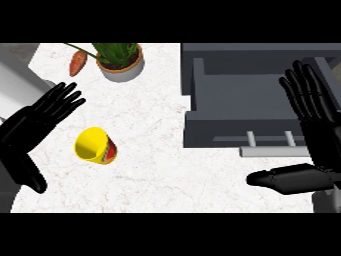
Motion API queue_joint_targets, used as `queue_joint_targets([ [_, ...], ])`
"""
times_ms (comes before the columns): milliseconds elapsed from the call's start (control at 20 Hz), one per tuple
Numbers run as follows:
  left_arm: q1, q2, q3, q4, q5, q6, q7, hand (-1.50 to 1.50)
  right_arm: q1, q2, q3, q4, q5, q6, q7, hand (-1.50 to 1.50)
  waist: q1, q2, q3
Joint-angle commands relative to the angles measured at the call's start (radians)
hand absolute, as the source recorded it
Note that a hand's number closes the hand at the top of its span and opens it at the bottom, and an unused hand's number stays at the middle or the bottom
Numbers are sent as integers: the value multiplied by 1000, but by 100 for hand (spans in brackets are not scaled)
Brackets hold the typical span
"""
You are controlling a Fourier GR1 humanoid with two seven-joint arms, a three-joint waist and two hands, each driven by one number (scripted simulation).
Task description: Pick up the cup, place it into the drawer and close the drawer
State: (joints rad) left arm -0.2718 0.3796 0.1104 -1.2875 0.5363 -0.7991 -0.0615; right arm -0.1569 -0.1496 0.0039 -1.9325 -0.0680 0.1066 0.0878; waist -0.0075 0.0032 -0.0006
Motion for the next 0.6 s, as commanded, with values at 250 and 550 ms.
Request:
queue_joint_targets([
  [250, -125, -19, 21, 395, -352, -42, -315, -150, -137, -29, -58, 51, -22, 9, 51, -150, -4, 2, -1],
  [550, -201, 14, -7, 667, -528, -8, -554, -150, -91, -36, -74, 49, -43, 44, 17, -150, -14, 4, -1],
])
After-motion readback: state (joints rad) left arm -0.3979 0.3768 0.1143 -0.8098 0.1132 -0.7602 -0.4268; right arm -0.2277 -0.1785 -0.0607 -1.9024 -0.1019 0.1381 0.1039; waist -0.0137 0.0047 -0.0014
